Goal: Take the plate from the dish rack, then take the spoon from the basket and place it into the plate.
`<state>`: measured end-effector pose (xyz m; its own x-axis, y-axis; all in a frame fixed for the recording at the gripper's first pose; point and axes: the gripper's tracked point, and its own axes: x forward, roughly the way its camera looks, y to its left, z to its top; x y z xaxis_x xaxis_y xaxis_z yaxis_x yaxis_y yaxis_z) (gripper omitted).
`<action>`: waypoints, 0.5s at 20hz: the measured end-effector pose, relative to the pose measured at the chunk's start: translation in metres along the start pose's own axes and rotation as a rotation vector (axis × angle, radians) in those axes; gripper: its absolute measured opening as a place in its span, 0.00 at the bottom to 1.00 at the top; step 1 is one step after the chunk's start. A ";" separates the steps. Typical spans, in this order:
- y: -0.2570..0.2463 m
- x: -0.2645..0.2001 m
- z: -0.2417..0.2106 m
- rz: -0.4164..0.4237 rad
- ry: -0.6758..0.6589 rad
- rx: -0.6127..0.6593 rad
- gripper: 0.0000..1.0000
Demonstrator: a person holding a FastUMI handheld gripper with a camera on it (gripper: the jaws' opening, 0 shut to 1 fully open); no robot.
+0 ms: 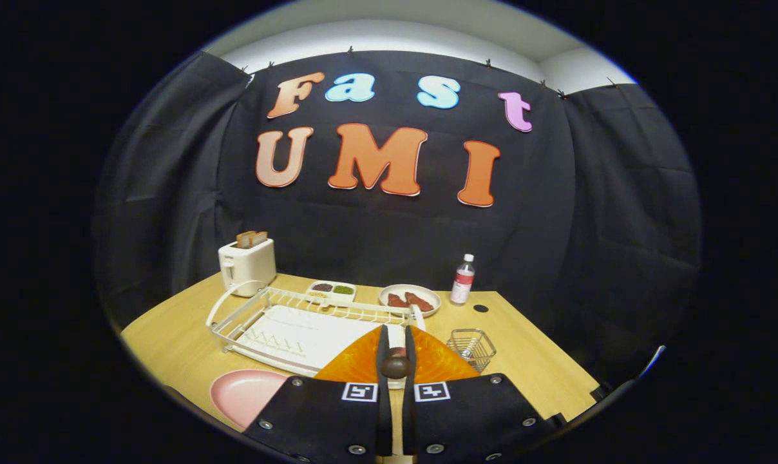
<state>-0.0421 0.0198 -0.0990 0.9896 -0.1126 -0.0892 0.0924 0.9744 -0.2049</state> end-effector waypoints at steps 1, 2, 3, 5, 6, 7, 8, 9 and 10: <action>0.013 -0.004 -0.001 0.024 -0.001 -0.005 0.07; 0.025 -0.008 -0.003 0.049 -0.003 -0.009 0.06; 0.040 -0.012 -0.004 0.079 -0.004 -0.009 0.06; 0.069 -0.017 -0.013 0.141 0.004 -0.010 0.06; 0.082 -0.020 -0.020 0.168 0.013 -0.014 0.06; 0.094 -0.022 -0.026 0.193 0.022 -0.017 0.06; 0.105 -0.023 -0.032 0.217 0.029 -0.018 0.06; 0.117 -0.024 -0.039 0.239 0.041 -0.020 0.06; 0.125 -0.025 -0.047 0.255 0.047 -0.024 0.06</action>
<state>-0.0600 0.1355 -0.1681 0.9742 0.1269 -0.1865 -0.1629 0.9677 -0.1925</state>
